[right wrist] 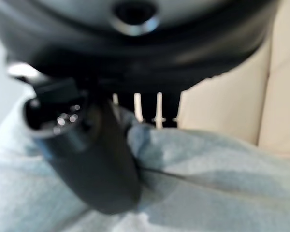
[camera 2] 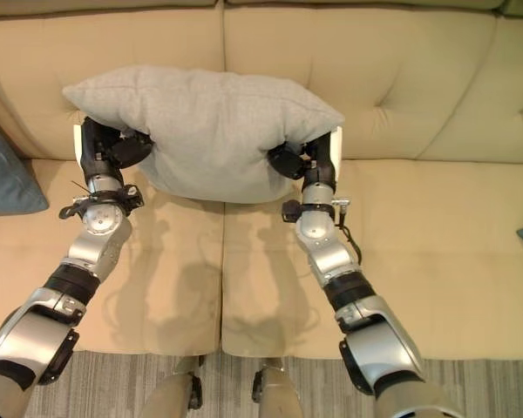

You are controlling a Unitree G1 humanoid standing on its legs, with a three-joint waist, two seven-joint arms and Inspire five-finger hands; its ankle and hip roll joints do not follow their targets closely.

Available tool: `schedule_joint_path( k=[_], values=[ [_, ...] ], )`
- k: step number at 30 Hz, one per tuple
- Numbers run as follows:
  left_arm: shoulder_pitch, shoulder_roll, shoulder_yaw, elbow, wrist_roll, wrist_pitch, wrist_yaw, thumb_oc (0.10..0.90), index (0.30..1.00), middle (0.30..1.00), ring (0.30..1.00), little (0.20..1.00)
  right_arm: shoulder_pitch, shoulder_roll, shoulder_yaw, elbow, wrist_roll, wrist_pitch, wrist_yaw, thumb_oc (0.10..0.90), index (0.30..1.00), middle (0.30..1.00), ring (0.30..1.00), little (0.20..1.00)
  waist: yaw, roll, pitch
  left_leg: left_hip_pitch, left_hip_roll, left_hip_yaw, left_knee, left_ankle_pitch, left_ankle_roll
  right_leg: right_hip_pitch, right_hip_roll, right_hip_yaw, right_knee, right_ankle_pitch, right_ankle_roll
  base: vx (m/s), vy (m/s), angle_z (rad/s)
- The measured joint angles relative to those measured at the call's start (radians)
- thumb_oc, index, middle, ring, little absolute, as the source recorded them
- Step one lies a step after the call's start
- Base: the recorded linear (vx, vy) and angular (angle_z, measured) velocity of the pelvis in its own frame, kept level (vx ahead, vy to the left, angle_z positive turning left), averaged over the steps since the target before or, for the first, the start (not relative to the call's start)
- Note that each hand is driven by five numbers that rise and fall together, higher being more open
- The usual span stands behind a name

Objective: Pick up all the scattered cushions and arrange them neatly on the sofa.

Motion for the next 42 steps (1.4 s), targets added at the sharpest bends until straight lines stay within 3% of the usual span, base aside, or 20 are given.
schedule_joint_path(
  k=[3, 6, 15, 28, 29, 30, 31, 32, 35, 42],
  values=[
    [0.000, -0.003, 0.019, -0.010, 0.000, 0.007, 0.000, 0.400, 0.300, 0.300, 0.300, 0.300, 0.001, 0.007, 0.000, -0.011, 0.000, 0.009, 0.000, 0.400, 0.300, 0.300, 0.300, 0.300, -0.002, -0.005, 0.011, 0.010, 0.001, 0.000, -0.011, 0.000, 0.000, 0.003, 0.000, 0.000, 0.000, 0.000, 0.000, 0.00, -0.002, -0.03],
    [0.050, -0.008, 0.035, -0.113, 0.001, 0.028, 0.000, 0.400, 0.300, 0.300, 0.300, 0.300, 0.040, -0.003, -0.025, -0.081, -0.001, 0.032, 0.001, 0.400, 0.300, 0.300, 0.300, 0.300, -0.004, -0.017, 0.058, 0.036, -0.001, -0.002, -0.019, 0.000, 0.000, 0.027, -0.001, -0.001, 0.000, 0.000, 0.001, 0.01, -0.001, 0.01],
    [0.184, -0.037, 0.049, -0.186, 0.002, 0.029, 0.000, 0.400, 0.300, 0.300, 0.300, 0.300, 0.184, 0.017, -0.044, -0.179, -0.031, 0.046, 0.002, 0.400, 0.300, 0.300, 0.300, 0.300, -0.010, -0.027, 0.065, 0.056, -0.003, -0.002, -0.020, 0.000, 0.000, 0.046, 0.000, 0.001, 0.000, -0.001, 0.002, 0.00, 0.000, 0.00],
    [0.171, -0.045, 0.064, -0.169, 0.052, 0.029, 0.031, 0.400, 0.300, 0.300, 0.300, 0.300, 0.180, 0.038, -0.050, -0.176, -0.056, 0.046, -0.003, 0.400, 0.300, 0.300, 0.300, 0.300, -0.027, -0.030, 0.067, 0.024, -0.006, -0.001, -0.020, 0.001, -0.001, 0.015, 0.001, 0.003, -0.001, -0.006, 0.008, 0.00, 0.000, 0.00],
    [0.128, -0.047, 0.060, -0.132, 0.074, 0.031, 0.048, 0.618, 0.627, 0.627, 0.627, 0.627, 0.159, 0.037, -0.049, -0.168, -0.060, 0.047, -0.006, 0.405, 0.307, 0.307, 0.307, 0.307, -0.028, -0.030, 0.067, 0.019, -0.006, -0.001, -0.020, 0.001, -0.001, 0.010, 0.000, 0.003, 0.000, -0.006, 0.008, 0.00, 0.000, 0.00],
    [0.107, -0.045, 0.060, -0.118, 0.081, 0.032, 0.057, 0.780, 0.869, 0.869, 0.869, 0.869, 0.148, 0.037, -0.050, -0.168, -0.070, 0.047, -0.013, 0.469, 0.404, 0.404, 0.404, 0.404, -0.029, -0.030, 0.067, 0.015, -0.006, -0.001, -0.020, 0.001, -0.001, 0.007, 0.000, 0.003, 0.000, -0.006, 0.007, 0.00, 0.000, 0.00],
    [0.061, -0.043, 0.055, -0.064, 0.084, 0.032, 0.064, 0.800, 0.900, 0.900, 0.900, 0.900, 0.113, 0.037, -0.036, -0.132, -0.083, 0.047, -0.028, 0.604, 0.606, 0.606, 0.606, 0.606, -0.031, -0.030, 0.067, 0.015, -0.005, -0.001, -0.019, 0.001, -0.001, 0.006, 0.000, 0.003, 0.000, -0.005, 0.007, 0.00, 0.000, 0.00],
    [0.028, -0.041, 0.051, -0.028, 0.084, 0.041, 0.067, 0.800, 0.900, 0.900, 0.900, 0.900, 0.086, 0.036, -0.026, -0.101, -0.088, 0.049, -0.033, 0.800, 0.900, 0.900, 0.900, 0.900, -0.032, -0.030, 0.066, 0.014, -0.004, -0.001, -0.019, 0.001, -0.001, 0.005, 0.000, 0.002, 0.000, -0.005, 0.007, 0.00, 0.000, 0.00],
    [-0.042, -0.025, 0.022, 0.014, 0.131, 0.062, 0.080, 0.800, 0.900, 0.900, 0.900, 0.900, 0.005, 0.029, -0.021, -0.027, -0.130, 0.059, -0.065, 0.800, 0.900, 0.900, 0.900, 0.900, -0.032, -0.030, 0.066, 0.007, -0.004, 0.001, -0.019, 0.001, -0.001, -0.004, 0.000, 0.004, 0.000, -0.005, 0.007, 0.00, 0.000, 0.00],
    [-0.055, -0.024, 0.021, 0.026, 0.176, 0.067, 0.080, 0.800, 0.900, 0.900, 0.900, 0.900, -0.041, -0.014, -0.040, 0.059, -0.210, 0.076, -0.106, 0.800, 0.900, 0.900, 0.900, 0.900, -0.029, -0.030, 0.066, 0.007, -0.004, 0.004, -0.019, 0.001, -0.001, -0.005, -0.002, 0.005, 0.000, -0.005, 0.007, 0.00, 0.000, 0.00]
  ],
)
